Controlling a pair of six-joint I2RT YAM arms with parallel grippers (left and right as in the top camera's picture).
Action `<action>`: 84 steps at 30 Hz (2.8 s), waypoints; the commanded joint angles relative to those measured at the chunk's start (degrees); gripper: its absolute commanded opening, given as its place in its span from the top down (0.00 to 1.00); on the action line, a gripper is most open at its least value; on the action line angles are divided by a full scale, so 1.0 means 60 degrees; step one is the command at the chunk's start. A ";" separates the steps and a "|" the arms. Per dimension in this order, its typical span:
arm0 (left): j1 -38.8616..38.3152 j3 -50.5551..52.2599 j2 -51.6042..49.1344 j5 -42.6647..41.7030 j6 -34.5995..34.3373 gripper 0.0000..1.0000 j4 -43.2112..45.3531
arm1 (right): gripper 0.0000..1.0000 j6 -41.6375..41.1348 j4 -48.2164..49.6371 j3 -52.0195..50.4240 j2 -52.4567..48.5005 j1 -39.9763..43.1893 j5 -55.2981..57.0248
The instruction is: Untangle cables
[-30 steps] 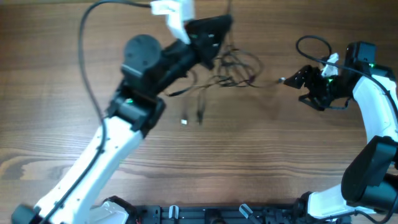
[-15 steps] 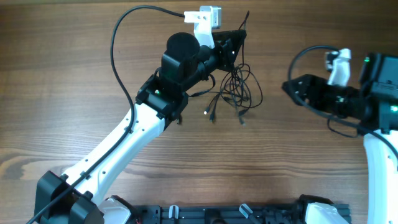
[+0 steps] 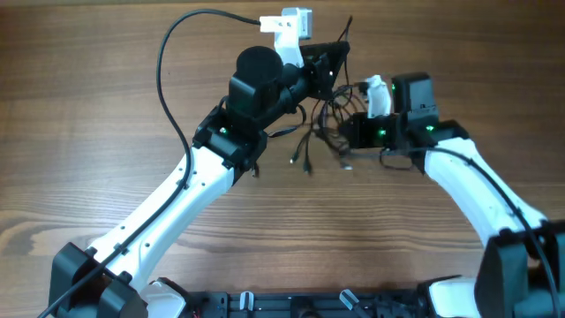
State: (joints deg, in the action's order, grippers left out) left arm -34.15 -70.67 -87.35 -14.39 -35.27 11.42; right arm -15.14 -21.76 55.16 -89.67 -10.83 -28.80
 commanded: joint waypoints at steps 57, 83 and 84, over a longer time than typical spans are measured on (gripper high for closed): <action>-0.0925 -0.0095 -0.2269 0.0601 -0.0164 0.01 -0.3603 | 0.46 -0.3748 -0.5038 0.0357 0.2809 0.2677 0.4211; 0.0605 -0.0095 -0.2284 0.1978 0.0838 0.00 -0.4426 | 0.65 0.0776 -0.1071 -0.0025 0.0149 0.2637 0.1096; 0.0605 -0.0095 -0.2284 0.1978 0.0834 0.00 -0.4455 | 0.66 0.0783 -0.1257 -0.0025 -0.0036 0.2619 0.1100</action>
State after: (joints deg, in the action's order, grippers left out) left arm -30.37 -71.29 -100.40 -1.61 -31.09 -15.22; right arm -14.15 -28.03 55.09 -86.89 5.23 -21.04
